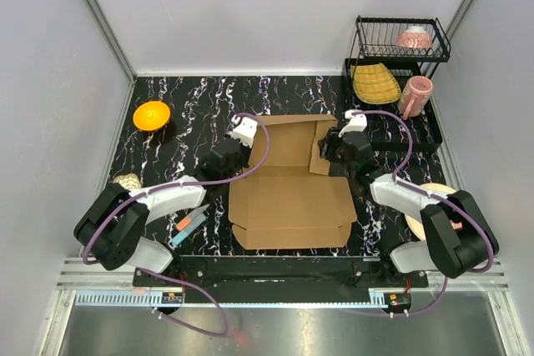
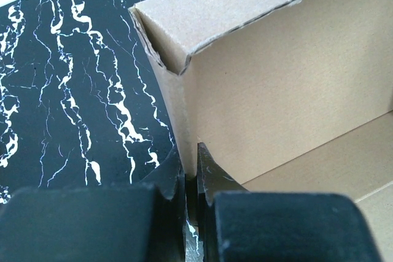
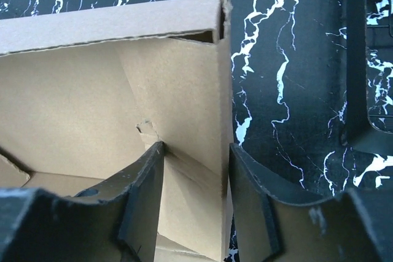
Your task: Fold the paper box
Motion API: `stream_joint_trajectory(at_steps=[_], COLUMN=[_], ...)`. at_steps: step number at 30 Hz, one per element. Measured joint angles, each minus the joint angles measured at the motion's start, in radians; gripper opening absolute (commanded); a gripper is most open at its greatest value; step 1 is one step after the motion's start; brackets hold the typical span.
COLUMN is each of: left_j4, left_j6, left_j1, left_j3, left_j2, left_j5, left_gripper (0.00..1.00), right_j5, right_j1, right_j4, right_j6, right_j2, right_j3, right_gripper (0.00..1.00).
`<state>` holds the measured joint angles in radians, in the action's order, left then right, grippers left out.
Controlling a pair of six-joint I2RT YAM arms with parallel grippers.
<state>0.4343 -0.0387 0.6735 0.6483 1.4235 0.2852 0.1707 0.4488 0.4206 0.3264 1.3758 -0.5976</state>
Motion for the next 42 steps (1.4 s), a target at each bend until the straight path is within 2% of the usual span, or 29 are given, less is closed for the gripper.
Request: stream_joint_trajectory(at_steps=[1, 4, 7, 8, 11, 14, 17, 20, 21, 24, 25, 28, 30, 31, 32, 35, 42], left_j4=[-0.002, -0.014, -0.018, -0.018, -0.023, -0.022, -0.023, -0.028, -0.034, -0.047, -0.048, -0.049, -0.049, -0.05, -0.05, -0.051, -0.054], left_j6=[0.005, 0.018, 0.026, 0.029, 0.033, 0.036, 0.035, 0.031, 0.031, 0.031, 0.031, 0.031, 0.031, 0.031, 0.031, 0.031, 0.026], left_j1=[0.0, 0.0, 0.0, 0.0, 0.0, 0.003, 0.003, 0.004, 0.003, 0.003, 0.003, 0.003, 0.003, 0.003, 0.003, 0.003, 0.006], left_j3=[0.0, 0.0, 0.0, 0.001, 0.004, 0.01, 0.018, 0.026, 0.026, 0.026, 0.026, 0.026, 0.026, 0.026, 0.026, 0.026, 0.05], left_j2=[0.0, 0.0, 0.0, 0.0, 0.0, 0.0, 0.0, 0.0, 0.0, -0.001, -0.001, -0.001, -0.001, -0.001, -0.001, -0.001, 0.001], left_j5=[0.002, 0.008, 0.015, 0.018, 0.023, 0.023, 0.022, 0.024, 0.025, 0.03, 0.031, 0.031, 0.031, 0.031, 0.031, 0.031, 0.03], left_gripper=[0.0, 0.0, 0.0, 0.0, 0.0, 0.0, 0.0, 0.0, 0.0, 0.0, 0.0, 0.0, 0.0, 0.0, 0.0, 0.0, 0.0], right_j5=[0.004, 0.026, 0.046, 0.05, 0.044, 0.026, 0.011, 0.02, 0.025, 0.047, 0.053, 0.057, 0.058, 0.06, 0.063, 0.058, 0.011], right_j1=[0.0, -0.003, -0.006, -0.006, -0.004, 0.01, 0.025, 0.038, 0.039, 0.039, 0.039, 0.039, 0.039, 0.039, 0.039, 0.039, 0.048], right_j4=[-0.002, -0.018, -0.06, -0.076, -0.111, -0.152, -0.197, -0.227, -0.233, -0.251, -0.259, -0.269, -0.271, -0.275, -0.277, -0.277, -0.331], right_j6=[-0.002, -0.008, -0.01, -0.012, -0.009, -0.008, -0.016, -0.03, -0.035, -0.043, -0.042, -0.043, -0.043, -0.043, -0.043, -0.04, -0.028], right_j2=[0.002, 0.006, 0.008, 0.008, 0.008, 0.01, 0.029, 0.06, 0.069, 0.09, 0.096, 0.102, 0.104, 0.107, 0.112, 0.115, 0.066], right_j3=[-0.002, -0.009, -0.028, -0.036, -0.055, -0.074, -0.098, -0.124, -0.133, -0.154, -0.162, -0.17, -0.172, -0.177, -0.181, -0.183, -0.16], right_gripper=[0.37, 0.27, 0.27, 0.37, 0.59, 0.66, 0.66, 0.61, 0.53, 0.48, 0.39, 0.31, 0.37, 0.44, 0.56, 0.67, 0.75])
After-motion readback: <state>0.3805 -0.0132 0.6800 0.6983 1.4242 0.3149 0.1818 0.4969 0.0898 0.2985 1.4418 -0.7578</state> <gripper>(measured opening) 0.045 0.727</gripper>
